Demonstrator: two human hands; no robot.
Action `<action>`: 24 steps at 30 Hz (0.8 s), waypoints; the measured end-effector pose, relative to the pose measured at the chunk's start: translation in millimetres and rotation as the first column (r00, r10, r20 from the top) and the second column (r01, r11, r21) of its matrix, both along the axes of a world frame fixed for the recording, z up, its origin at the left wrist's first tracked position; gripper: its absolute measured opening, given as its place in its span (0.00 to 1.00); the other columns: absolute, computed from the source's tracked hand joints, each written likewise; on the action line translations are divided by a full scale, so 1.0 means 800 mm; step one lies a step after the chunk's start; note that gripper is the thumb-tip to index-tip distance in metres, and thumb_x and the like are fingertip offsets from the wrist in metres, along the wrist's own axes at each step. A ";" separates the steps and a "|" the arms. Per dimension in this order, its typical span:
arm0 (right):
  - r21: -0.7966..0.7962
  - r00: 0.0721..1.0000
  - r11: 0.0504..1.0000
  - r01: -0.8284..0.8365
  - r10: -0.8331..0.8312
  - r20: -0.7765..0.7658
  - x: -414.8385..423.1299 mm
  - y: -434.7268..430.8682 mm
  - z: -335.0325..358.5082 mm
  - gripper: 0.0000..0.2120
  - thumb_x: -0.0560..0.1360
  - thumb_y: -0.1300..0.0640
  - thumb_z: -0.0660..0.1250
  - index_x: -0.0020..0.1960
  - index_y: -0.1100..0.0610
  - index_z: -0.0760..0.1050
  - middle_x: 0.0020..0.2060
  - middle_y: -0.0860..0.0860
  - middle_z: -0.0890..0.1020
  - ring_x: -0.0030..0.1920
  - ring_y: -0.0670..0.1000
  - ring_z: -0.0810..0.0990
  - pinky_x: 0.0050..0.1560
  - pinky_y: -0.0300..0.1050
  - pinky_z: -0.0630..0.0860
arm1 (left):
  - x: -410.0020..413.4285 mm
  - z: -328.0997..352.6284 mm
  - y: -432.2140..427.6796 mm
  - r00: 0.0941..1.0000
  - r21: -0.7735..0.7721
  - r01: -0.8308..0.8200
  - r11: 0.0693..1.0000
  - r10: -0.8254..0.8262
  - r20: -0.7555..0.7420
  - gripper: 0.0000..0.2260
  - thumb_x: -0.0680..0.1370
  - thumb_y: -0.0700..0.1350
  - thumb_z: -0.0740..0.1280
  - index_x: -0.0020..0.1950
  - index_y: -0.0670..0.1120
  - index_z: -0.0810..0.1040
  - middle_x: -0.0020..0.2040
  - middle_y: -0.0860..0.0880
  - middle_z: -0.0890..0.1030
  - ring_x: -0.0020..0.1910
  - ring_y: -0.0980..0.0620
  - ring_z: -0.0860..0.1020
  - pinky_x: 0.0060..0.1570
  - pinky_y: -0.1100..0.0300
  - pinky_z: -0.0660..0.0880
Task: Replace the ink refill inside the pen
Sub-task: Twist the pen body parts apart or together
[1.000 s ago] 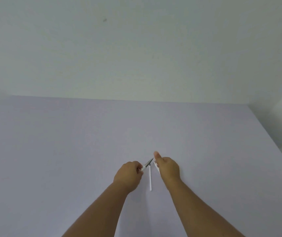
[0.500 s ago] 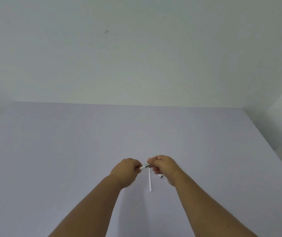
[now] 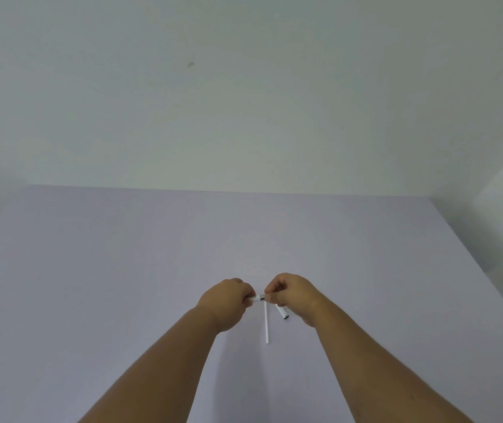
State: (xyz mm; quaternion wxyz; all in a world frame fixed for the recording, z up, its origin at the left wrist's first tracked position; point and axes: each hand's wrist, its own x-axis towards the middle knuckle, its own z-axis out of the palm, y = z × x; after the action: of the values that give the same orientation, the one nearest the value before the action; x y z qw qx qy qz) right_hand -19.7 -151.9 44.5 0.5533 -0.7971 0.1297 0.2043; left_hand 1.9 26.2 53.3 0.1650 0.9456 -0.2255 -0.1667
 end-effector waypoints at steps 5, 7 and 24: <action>0.002 0.998 1.000 -0.011 0.011 -0.068 0.004 0.001 0.006 0.12 0.71 0.47 0.70 0.42 0.57 0.80 0.34 0.48 0.82 0.32 0.47 0.77 0.39 0.40 0.77 | 0.003 0.006 0.001 1.000 0.015 0.024 1.000 -0.024 0.020 0.12 0.81 0.46 0.57 0.61 0.48 0.76 0.57 0.48 0.77 0.56 0.49 0.75 0.51 0.56 0.72; -0.022 0.999 0.999 -0.026 0.025 -0.037 0.006 0.001 0.006 0.08 0.72 0.52 0.70 0.41 0.57 0.79 0.35 0.49 0.82 0.33 0.47 0.77 0.42 0.43 0.78 | 0.003 0.009 -0.001 0.999 0.014 0.034 0.999 -0.034 0.027 0.12 0.81 0.46 0.57 0.61 0.48 0.76 0.57 0.48 0.77 0.56 0.49 0.75 0.51 0.57 0.72; -0.055 1.000 0.998 -0.014 0.013 -0.026 0.010 -0.001 0.017 0.09 0.74 0.50 0.68 0.41 0.55 0.78 0.35 0.48 0.82 0.34 0.46 0.76 0.43 0.40 0.76 | 0.007 0.016 0.001 0.998 0.022 0.029 0.999 -0.030 0.055 0.12 0.80 0.46 0.57 0.60 0.49 0.76 0.56 0.49 0.77 0.55 0.49 0.75 0.46 0.59 0.70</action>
State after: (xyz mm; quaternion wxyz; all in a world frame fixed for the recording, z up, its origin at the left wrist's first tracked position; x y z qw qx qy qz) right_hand -11.5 -152.4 58.4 0.5279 -0.8102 0.1371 0.2147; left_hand 7.4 26.7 66.3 0.1461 0.9481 -0.2423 -0.1452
